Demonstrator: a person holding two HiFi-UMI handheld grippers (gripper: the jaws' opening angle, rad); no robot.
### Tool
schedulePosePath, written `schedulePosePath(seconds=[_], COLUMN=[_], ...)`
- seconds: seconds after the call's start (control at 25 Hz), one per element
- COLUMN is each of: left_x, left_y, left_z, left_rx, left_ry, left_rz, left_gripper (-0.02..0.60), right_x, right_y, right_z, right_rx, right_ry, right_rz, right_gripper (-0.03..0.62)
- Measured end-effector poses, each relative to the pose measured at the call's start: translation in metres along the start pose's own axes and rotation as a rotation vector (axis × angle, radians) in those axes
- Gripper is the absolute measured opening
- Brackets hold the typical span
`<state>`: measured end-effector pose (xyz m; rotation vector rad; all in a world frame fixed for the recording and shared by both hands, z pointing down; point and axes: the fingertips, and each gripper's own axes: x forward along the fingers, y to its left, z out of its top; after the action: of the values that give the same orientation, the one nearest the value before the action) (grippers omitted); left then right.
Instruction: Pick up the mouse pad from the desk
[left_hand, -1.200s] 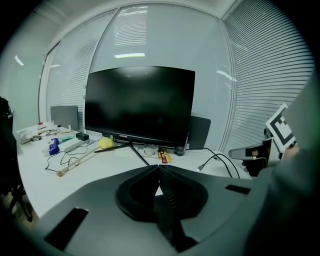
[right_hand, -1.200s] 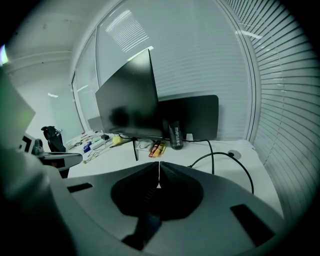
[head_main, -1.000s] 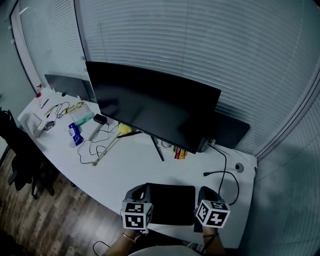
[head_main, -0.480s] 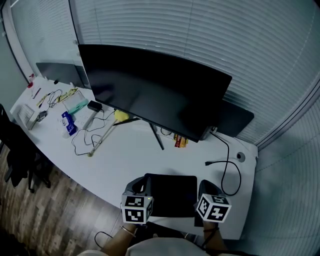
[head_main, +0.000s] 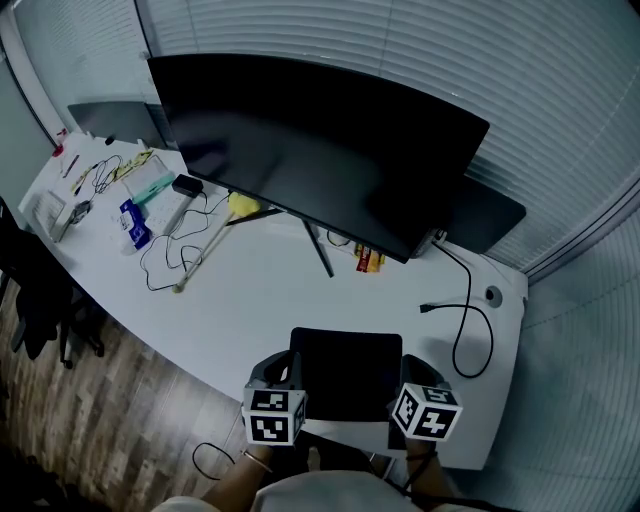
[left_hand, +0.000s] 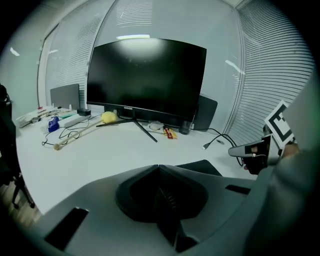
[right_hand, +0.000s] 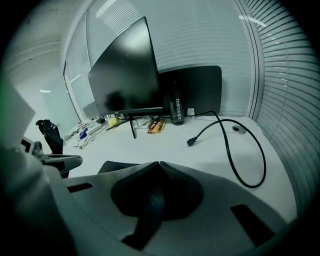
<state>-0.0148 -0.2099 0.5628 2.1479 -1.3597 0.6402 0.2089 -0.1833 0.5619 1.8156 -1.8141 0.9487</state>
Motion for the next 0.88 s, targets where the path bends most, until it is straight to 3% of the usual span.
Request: schedulePosePath(seconds=[0.36,0.72,0.88], left_x=[0.009,0.016,0.017], left_y=[-0.002,0.001,0.001], left_z=[-0.035,-0.038,-0.035], left_rx=[-0.032,-0.025,-0.056], left_ry=[0.078,0.103,0.091], left_rz=[0.008,0.025,0.01], left_gripper=[0.018,0.018,0.02], right_x=[0.012,0.019,0.022], right_y=[-0.003,-0.009,-0.011], right_z=[-0.034,-0.04,-0.04], right_rx=[-0.008,0.0,-0.001], right_ry=[0.086,0.111,0.114], right_rz=[0.009,-0.004,-0.014], right_gripper=[0.034,0.034,0.034])
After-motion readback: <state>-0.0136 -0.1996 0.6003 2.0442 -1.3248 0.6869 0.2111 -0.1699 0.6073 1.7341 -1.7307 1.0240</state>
